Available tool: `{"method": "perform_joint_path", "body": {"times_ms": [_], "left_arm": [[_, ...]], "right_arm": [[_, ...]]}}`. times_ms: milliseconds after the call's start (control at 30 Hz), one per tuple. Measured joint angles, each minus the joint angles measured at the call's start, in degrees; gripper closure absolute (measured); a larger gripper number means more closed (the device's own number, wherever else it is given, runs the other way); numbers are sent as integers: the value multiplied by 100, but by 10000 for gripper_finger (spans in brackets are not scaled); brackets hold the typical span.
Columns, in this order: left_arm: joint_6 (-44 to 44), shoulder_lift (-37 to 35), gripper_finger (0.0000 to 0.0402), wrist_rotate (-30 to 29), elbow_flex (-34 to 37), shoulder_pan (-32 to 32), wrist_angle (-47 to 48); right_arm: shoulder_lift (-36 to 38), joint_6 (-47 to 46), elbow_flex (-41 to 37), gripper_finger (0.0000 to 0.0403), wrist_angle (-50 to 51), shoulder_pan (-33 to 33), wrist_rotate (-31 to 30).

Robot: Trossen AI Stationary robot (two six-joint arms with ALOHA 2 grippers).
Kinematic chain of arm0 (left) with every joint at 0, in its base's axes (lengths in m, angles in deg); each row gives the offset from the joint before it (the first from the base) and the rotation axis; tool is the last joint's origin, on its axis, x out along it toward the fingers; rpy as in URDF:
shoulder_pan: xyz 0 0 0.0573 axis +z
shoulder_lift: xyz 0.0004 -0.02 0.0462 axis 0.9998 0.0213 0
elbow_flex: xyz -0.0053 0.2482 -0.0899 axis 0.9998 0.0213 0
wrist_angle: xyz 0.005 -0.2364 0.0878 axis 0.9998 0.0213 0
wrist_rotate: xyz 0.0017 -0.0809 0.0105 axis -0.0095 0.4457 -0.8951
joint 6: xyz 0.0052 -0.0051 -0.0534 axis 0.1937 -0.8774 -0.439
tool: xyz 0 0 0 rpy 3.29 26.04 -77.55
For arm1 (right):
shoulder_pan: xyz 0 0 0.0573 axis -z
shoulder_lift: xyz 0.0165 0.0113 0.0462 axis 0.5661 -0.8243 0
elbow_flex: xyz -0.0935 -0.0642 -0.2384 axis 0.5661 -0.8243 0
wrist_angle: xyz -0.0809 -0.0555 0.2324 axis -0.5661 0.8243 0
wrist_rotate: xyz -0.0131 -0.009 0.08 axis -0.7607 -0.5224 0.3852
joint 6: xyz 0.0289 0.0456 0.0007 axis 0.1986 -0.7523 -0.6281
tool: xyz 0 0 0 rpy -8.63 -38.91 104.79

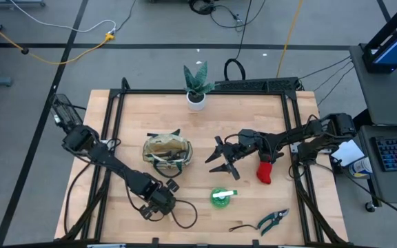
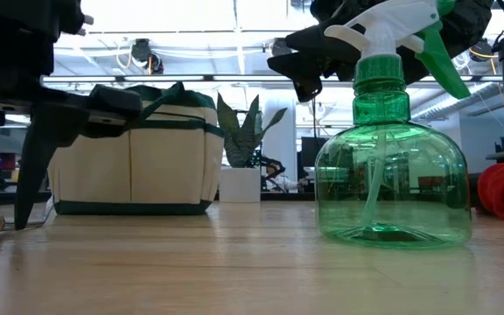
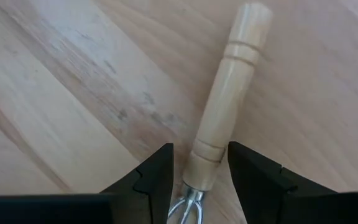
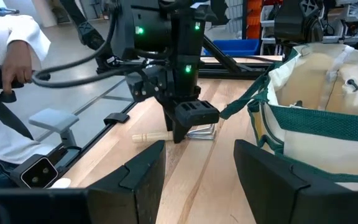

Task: Pick & Place Garden tools in Gardening bag
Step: Put the brown hand rake into the white gardening bag

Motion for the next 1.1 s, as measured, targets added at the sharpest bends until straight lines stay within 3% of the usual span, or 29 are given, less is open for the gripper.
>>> {"method": "perform_joint_path", "body": {"times_ms": [867, 1100], "left_arm": [[183, -1, 243, 50, 0, 48, -260], [182, 289, 243, 190, -26, 63, -314]], "right_arm": [[2, -17, 0, 218, 131, -1, 1], [0, -19, 0, 218, 154, -1, 1]]}}
